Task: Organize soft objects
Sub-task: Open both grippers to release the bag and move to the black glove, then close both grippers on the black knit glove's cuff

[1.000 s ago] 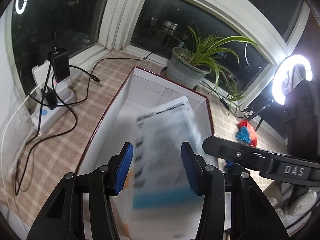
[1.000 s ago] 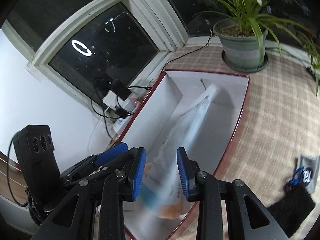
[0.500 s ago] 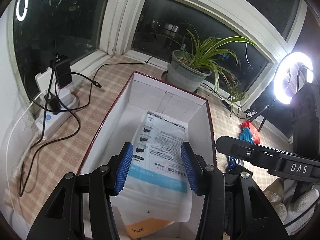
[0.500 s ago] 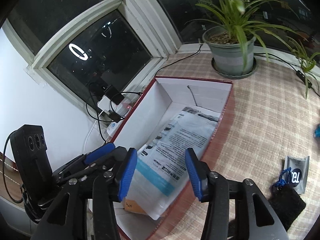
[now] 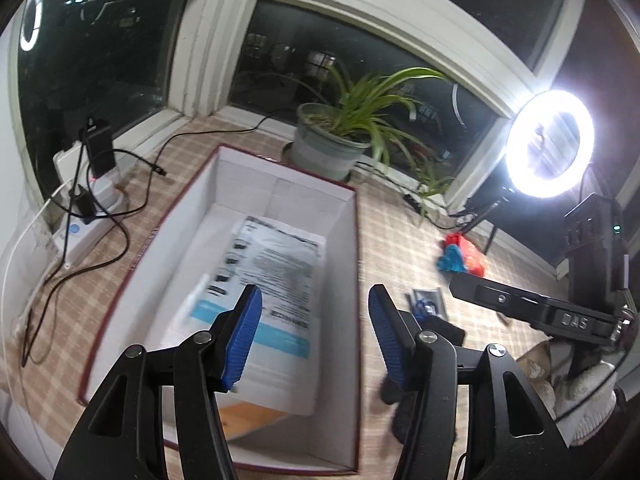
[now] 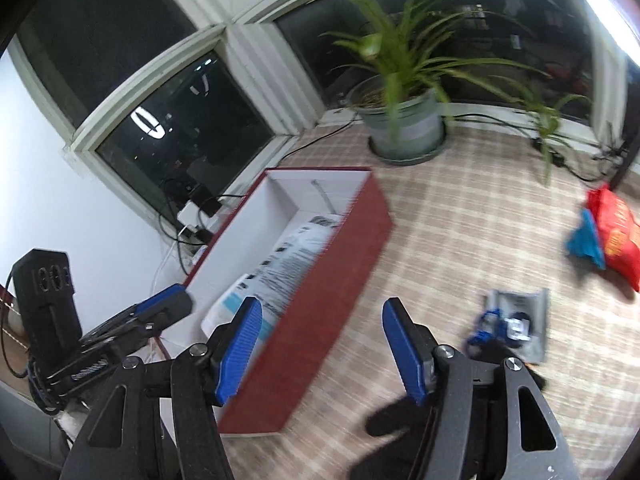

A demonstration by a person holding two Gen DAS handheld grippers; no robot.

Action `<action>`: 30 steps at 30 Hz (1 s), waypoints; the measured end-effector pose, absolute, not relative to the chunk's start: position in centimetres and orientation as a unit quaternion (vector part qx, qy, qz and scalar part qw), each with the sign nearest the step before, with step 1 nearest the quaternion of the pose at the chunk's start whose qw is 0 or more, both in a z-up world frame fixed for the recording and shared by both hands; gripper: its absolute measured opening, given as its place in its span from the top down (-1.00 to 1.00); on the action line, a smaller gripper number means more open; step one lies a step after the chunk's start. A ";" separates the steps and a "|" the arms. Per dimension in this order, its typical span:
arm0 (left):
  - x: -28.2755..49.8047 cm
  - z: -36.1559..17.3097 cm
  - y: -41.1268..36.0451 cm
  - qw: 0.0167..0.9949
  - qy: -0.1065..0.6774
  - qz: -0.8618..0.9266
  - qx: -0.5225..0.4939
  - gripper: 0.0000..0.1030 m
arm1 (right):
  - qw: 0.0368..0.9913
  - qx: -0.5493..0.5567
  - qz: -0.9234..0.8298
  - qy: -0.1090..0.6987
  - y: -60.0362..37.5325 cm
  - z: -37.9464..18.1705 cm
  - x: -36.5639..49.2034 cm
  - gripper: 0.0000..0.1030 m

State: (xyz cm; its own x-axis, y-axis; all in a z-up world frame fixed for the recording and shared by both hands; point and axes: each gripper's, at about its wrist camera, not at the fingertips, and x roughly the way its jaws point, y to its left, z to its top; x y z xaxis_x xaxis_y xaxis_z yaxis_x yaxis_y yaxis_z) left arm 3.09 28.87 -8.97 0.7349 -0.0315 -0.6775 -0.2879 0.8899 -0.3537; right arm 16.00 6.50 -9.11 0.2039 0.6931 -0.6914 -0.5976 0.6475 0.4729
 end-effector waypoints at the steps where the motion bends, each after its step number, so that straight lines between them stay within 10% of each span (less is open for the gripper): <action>1: 3.0 -8.8 28.5 0.905 0.356 0.067 -0.223 -0.09 | 0.775 0.054 0.414 0.474 5.7 -9.1 16.1 -0.15; 30: 0.9 -16.6 14.0 0.851 0.458 0.028 -0.256 -0.10 | 0.751 -0.002 0.380 0.540 -5.7 -18.5 20.1 -0.18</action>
State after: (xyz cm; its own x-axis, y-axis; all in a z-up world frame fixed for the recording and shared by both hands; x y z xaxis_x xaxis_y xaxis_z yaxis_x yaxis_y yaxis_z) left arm 0.87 14.00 -16.59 0.5785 -0.1859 -0.7942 -0.2826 0.8677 -0.4089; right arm 20.13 -5.70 -18.49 0.1270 0.5692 -0.8123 -0.5729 0.7106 0.4084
